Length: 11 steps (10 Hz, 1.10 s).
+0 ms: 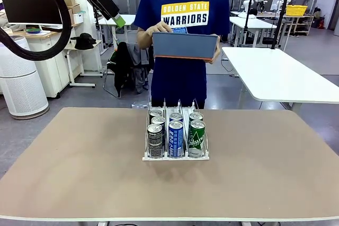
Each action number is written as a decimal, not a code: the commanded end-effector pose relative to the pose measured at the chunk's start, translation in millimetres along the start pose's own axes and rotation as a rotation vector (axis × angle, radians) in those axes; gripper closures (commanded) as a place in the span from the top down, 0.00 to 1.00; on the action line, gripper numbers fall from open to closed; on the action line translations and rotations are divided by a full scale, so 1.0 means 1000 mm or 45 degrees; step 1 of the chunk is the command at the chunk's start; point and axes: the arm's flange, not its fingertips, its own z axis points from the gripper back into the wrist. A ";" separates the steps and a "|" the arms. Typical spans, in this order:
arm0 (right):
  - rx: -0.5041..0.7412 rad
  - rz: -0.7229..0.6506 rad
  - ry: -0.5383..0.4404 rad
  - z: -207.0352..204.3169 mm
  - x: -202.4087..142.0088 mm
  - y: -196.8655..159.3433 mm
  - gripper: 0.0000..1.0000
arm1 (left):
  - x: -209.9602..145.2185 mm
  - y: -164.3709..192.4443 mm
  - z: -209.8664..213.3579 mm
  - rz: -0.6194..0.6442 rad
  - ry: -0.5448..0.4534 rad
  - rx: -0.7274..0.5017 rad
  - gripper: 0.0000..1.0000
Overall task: Fill the beverage cans into the dispenser.
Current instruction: Pick up the Ionic drink handed by the human.
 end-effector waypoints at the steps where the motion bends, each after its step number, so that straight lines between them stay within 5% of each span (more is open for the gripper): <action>1: 0.011 0.000 0.001 -0.001 0.000 0.001 1.00 | 0.001 -0.001 0.001 -0.008 0.000 0.003 1.00; 11: 0.011 0.000 0.001 -0.001 0.000 0.001 1.00 | 0.001 -0.001 0.001 -0.008 0.000 0.003 1.00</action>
